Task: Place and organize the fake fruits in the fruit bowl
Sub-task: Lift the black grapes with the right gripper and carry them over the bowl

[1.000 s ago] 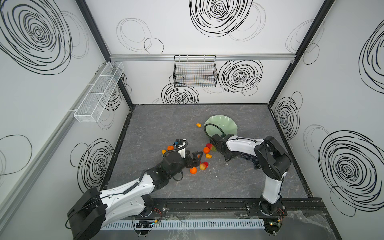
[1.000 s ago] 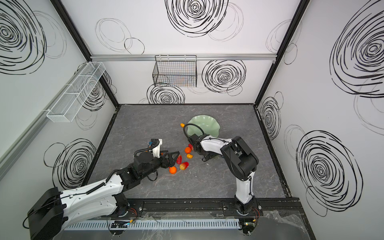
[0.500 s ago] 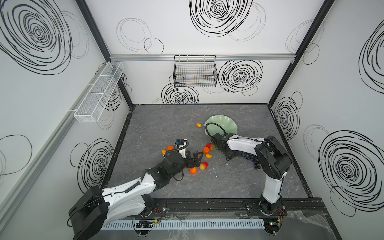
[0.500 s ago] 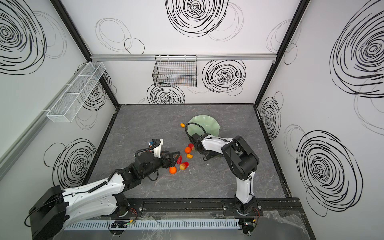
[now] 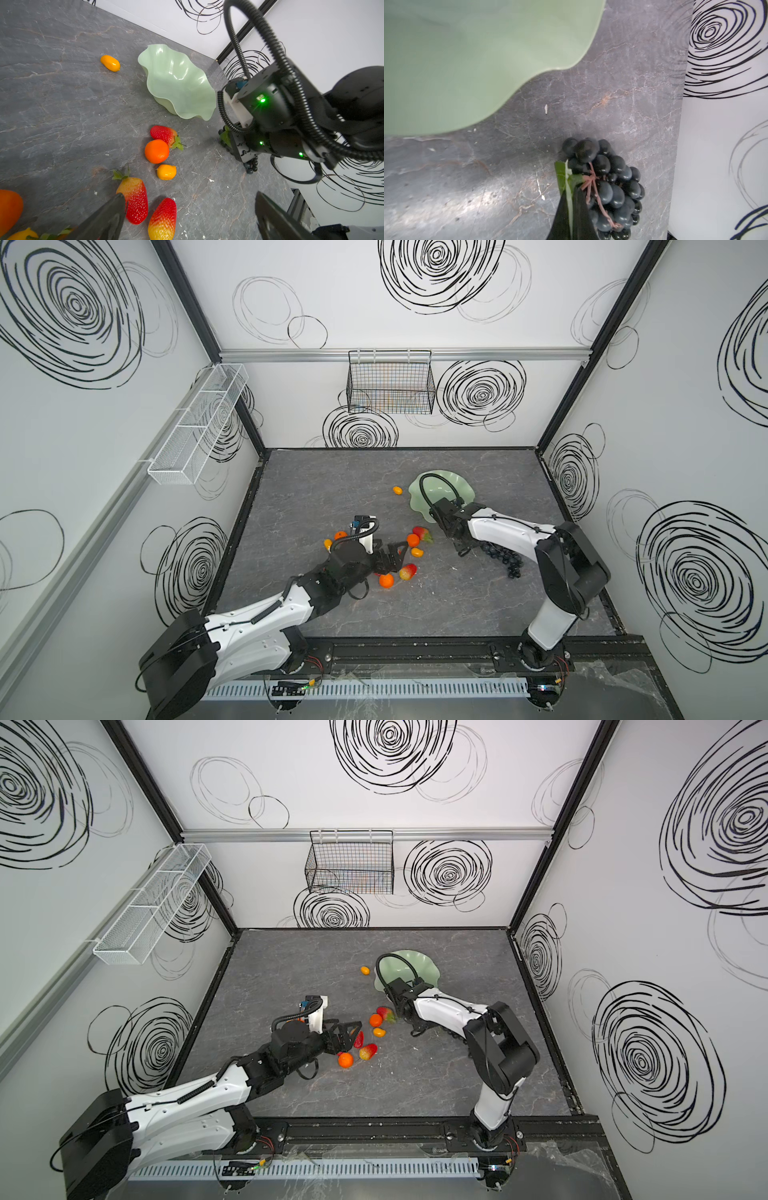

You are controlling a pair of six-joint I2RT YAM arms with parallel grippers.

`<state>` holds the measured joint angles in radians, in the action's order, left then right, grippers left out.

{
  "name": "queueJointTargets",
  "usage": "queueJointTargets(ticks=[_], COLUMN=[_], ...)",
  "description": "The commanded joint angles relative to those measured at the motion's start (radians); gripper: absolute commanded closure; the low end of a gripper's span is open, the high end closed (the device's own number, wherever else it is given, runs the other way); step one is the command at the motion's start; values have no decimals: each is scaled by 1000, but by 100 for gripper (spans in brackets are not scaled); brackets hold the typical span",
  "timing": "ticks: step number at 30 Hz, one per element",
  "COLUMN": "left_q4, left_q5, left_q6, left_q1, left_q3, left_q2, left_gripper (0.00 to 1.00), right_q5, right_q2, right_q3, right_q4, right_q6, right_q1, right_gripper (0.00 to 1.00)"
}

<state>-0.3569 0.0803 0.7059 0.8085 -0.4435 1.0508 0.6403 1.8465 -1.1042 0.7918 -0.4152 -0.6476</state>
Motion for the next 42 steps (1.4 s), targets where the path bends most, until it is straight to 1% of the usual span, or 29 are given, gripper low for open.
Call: queueJointTargets(ticks=[1,6,11,13,22,27,31,33,38,41,42], left_q4=[-17,2,55,65,67,39,16,-10,-113,-150,-191], left_q5=[21,20,6,-1,-17,-52,-84,-107,-243,-309,-324], left_q6=[-34,-49,-79,-87,-116,-121,-126,-126,-125,-128,-126], left_q1=[0,1,15,23,65,75,73,69,46,28,21], left_q3=[-53,-110,-225,-269,-450,-526,-565,-572,-584,-592,-592], left_q2=[18,78,212,267,461,547,591,605,627,630,630], left_gripper=[1,1,0,1,1,1,1,1,0,1,1], right_q5=[-52,-122,-315,-362,-498,-527,-549,-558,-583,-619,-627], right_q2=[-75,-186,-321,-366,-505,-526,-545,-553,-575,-604,-609], right_q3=[15,46,112,133,146,126,83,57,-18,-41,-52], right_q4=[-43,-69,-148,-171,-193,-175,-152,-145,-128,-156,-162], right_q6=[-31,-33,-15,-11,-2,-3,0,6,28,50,49], right_q1=[22,73,170,206,293,322,324,325,325,322,323], right_gripper=[100,100,100,100,100,100,100,100,100,100,100])
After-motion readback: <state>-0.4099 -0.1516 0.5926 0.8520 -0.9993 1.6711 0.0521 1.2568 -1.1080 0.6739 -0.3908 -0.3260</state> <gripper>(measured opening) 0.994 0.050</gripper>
